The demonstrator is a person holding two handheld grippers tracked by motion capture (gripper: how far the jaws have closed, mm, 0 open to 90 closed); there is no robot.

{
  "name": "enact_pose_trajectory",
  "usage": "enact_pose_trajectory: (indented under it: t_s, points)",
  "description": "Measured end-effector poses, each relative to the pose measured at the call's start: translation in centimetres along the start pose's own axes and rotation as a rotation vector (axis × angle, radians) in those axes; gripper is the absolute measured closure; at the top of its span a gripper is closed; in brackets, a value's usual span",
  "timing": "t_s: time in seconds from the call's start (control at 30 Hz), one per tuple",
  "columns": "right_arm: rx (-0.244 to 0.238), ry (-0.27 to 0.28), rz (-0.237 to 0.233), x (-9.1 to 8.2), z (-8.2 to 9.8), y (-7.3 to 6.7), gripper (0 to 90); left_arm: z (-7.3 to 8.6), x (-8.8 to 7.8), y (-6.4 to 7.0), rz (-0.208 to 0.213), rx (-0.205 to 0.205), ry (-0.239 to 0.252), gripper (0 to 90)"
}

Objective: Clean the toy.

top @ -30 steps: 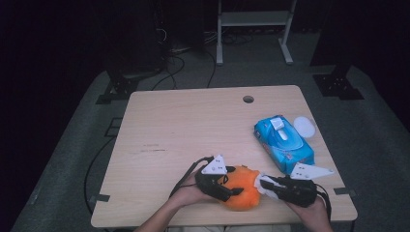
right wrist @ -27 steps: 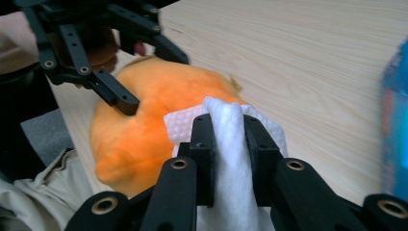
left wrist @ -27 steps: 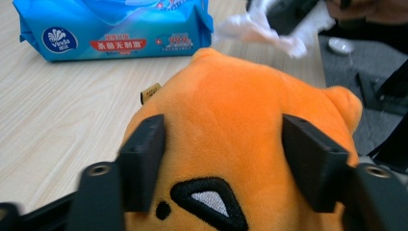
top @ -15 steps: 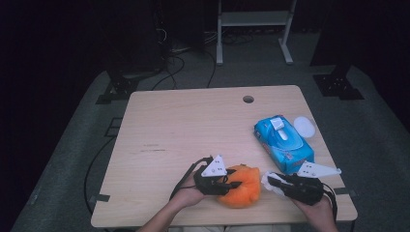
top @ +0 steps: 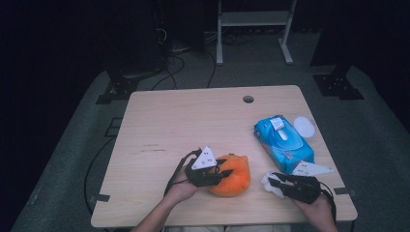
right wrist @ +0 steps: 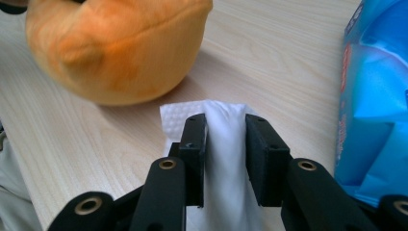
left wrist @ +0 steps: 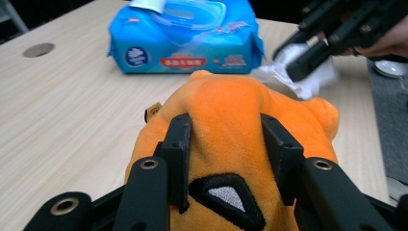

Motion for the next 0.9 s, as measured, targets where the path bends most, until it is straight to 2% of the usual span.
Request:
enact_pose_trajectory:
  t_s: [0.23,0.43,0.8,0.9]
  points:
    - [0.016,0.021,-0.009,-0.3,0.0,0.1,57.9,0.4,-0.2,-1.1,-0.033,-0.018,-0.005,60.8]
    - [0.026,0.033,-0.021,-0.5,0.1,0.1,55.0,-0.3,-0.7,-2.4,-0.074,-0.022,0.016,60.7]
    - [0.021,0.047,-0.029,-0.4,-0.4,-0.1,50.8,-1.2,-0.8,-6.0,-0.178,-0.029,0.018,60.4]
    - [0.022,0.054,-0.029,-0.5,-0.5,-0.1,49.4,-1.0,-0.3,-6.4,-0.179,-0.037,0.013,60.3]
Point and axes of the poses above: each handheld gripper's, and its own axes: x roughly forward along the jaws, z roughly out of its underside, y roughly to its right, the point moved 2 cm from there along x, roughly forward along the jaws, and after that the axes turned 5 degrees about -x, right-handed, at the moved point
